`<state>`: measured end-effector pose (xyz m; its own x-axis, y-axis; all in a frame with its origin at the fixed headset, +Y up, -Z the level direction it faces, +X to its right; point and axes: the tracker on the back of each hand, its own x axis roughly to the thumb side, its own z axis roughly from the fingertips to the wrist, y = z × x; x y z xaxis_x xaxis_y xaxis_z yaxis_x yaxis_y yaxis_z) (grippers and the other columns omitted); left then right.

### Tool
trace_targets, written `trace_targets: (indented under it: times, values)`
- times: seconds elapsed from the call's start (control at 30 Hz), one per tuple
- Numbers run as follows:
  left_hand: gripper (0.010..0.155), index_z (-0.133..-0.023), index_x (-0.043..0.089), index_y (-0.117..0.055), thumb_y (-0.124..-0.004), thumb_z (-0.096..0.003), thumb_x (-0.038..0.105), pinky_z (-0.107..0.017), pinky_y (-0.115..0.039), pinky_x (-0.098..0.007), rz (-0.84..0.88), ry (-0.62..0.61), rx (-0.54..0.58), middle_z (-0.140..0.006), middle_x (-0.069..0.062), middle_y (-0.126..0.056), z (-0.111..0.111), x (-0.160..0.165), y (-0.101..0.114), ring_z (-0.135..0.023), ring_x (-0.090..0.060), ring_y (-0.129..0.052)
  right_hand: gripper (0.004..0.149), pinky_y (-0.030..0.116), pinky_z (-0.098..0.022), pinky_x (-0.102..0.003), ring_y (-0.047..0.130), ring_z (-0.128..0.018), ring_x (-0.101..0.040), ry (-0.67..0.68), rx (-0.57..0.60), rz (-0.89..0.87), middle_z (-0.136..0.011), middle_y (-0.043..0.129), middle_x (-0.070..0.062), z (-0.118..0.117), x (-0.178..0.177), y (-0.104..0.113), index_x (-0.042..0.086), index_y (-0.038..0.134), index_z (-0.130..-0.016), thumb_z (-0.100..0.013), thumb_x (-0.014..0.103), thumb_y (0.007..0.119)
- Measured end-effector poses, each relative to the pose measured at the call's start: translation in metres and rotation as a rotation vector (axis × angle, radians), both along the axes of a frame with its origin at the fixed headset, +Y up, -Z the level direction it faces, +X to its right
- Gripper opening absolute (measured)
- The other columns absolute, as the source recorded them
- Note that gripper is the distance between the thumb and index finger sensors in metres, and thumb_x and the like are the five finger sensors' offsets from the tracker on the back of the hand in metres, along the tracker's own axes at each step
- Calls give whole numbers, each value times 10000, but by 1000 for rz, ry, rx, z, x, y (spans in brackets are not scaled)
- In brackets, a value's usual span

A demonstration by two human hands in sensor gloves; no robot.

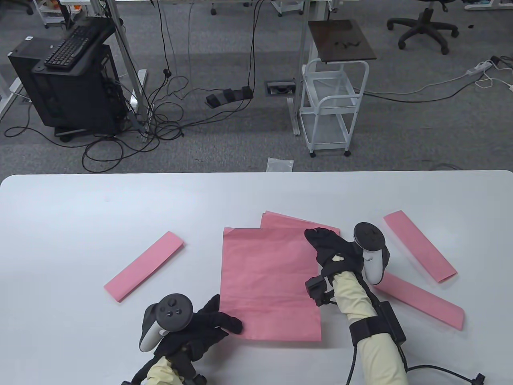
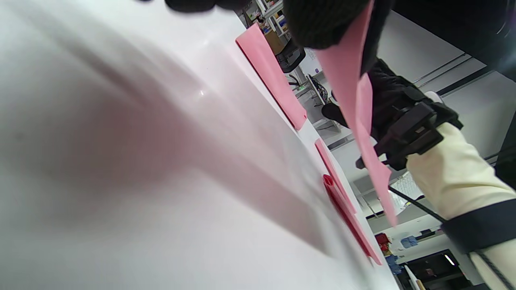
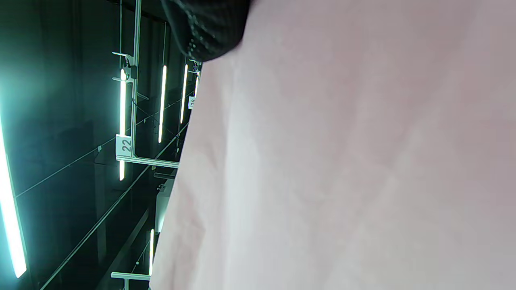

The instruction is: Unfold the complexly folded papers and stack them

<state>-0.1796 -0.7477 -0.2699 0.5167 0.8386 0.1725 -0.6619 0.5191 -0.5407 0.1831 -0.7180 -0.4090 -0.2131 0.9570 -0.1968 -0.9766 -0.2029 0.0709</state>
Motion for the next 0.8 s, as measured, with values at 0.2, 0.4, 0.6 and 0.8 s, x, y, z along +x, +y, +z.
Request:
trace_targets:
  times: [0.2, 0.4, 0.6, 0.8]
  values:
    - [367, -891, 239, -824, -753, -531, 239, -748, -584, -553, 48, -19, -13, -996, -89, -821, 1, 1, -2, -914, -323, -867, 389, 488, -711, -591, 897, -600, -322, 3, -9, 12, -529, 940, -55, 2, -2, -3, 39, 843, -738, -514, 339, 737]
    - [390, -902, 193, -807, -747, -550, 349, -748, -579, -543, 128, 73, -64, -968, -121, -824, 2, -1, -8, -880, -335, -868, 390, 487, -711, -591, 895, -605, -321, -6, -1, 10, -535, 939, -54, 4, -2, -8, 41, 839, -744, -517, 340, 732]
    - [645, -1063, 394, -376, -712, -540, 224, -769, -537, -545, 59, 77, -83, -899, -49, -803, 0, 2, -14, -836, -274, -870, 390, 486, -713, -590, 896, -605, -320, -29, 3, 33, -535, 939, -54, 6, 0, -8, 43, 839, -744, -517, 341, 732]
    - [735, -1059, 423, -277, -752, -529, 243, -776, -553, -517, 23, 71, -72, -890, -3, -842, 1, 5, -17, -836, -252, -899, 390, 486, -712, -592, 895, -605, -320, -23, 6, 69, -534, 939, -54, 6, -1, -10, 43, 840, -743, -516, 340, 733]
